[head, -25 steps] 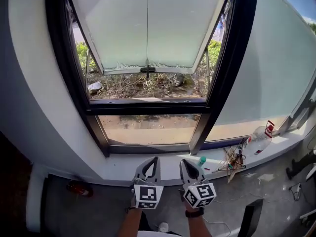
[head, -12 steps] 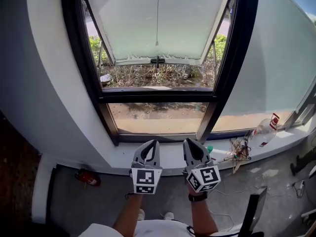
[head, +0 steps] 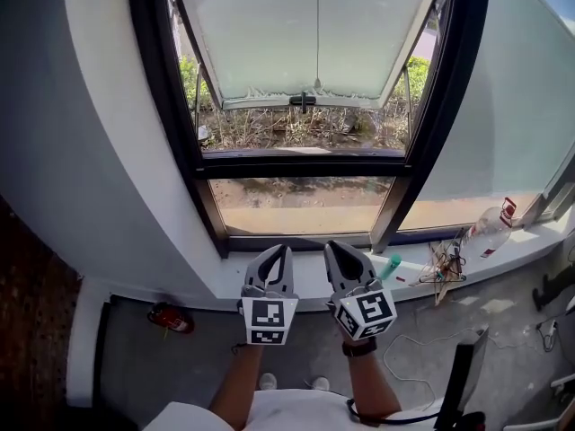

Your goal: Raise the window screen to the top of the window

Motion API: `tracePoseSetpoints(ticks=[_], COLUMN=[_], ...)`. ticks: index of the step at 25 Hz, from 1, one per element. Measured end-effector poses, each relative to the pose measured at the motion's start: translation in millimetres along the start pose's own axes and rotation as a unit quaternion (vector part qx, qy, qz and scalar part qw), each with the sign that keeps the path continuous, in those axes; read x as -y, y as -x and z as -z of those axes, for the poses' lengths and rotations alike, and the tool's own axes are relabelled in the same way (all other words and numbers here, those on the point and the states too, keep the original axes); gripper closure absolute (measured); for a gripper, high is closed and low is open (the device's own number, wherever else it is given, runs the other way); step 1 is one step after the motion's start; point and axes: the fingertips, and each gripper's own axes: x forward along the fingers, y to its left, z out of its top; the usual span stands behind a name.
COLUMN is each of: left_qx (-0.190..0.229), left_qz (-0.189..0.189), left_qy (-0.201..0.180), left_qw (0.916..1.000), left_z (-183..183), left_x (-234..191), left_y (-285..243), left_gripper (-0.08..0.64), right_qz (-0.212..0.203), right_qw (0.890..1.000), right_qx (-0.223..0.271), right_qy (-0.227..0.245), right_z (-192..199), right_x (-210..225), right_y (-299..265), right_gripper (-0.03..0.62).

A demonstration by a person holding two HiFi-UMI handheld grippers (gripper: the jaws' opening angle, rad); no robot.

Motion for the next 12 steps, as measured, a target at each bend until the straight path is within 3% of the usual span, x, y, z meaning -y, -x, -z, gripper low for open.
tracePoseSetpoints(ticks=[12], left_qx=[0.002], left_qz=[0.025], left_qy=[0.004], left_qw=[0.9997], left_z=[10.5], left_x=[-38.3], left_y=[-9.8], left_gripper=[0.558], right_qz=[0.016], right_qw=[1.000], right_qx=[0.001], right_qy=[-0.008], right_z=[5.4], right_x=[-17.3], right_y=[-37.6], right_gripper=[0.601])
